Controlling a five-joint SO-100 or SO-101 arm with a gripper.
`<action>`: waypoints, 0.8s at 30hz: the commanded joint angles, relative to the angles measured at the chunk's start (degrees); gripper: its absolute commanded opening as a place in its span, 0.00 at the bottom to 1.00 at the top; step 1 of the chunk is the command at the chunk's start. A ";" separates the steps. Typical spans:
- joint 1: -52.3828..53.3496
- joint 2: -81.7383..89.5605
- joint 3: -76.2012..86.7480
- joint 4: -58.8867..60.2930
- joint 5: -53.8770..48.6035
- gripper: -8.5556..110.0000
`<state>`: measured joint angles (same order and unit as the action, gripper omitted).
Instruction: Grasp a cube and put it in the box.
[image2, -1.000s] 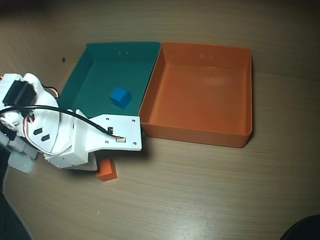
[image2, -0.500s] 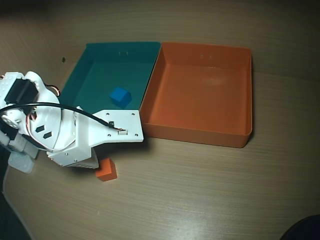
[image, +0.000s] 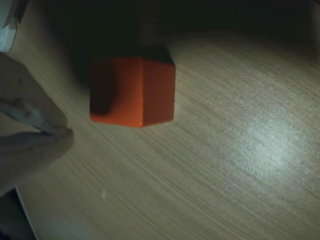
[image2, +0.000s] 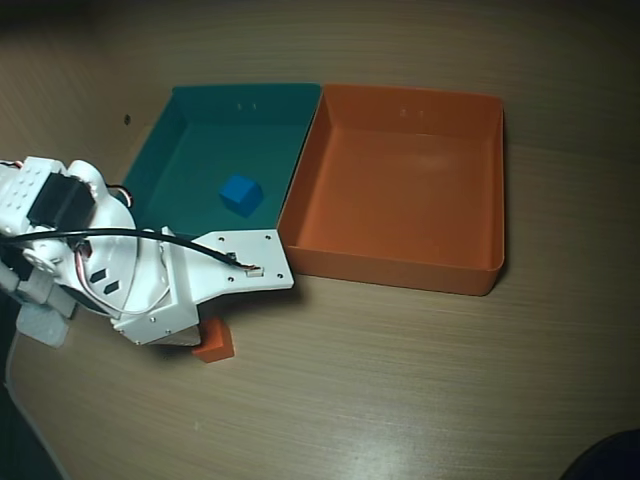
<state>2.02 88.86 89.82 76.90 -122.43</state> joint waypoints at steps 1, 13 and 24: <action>-0.35 0.44 -3.78 -0.35 -0.44 0.05; 0.00 1.14 -3.96 -0.44 -0.62 0.43; 1.41 -0.79 -3.52 -6.24 -0.62 0.41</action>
<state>2.11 87.98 89.03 72.69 -122.61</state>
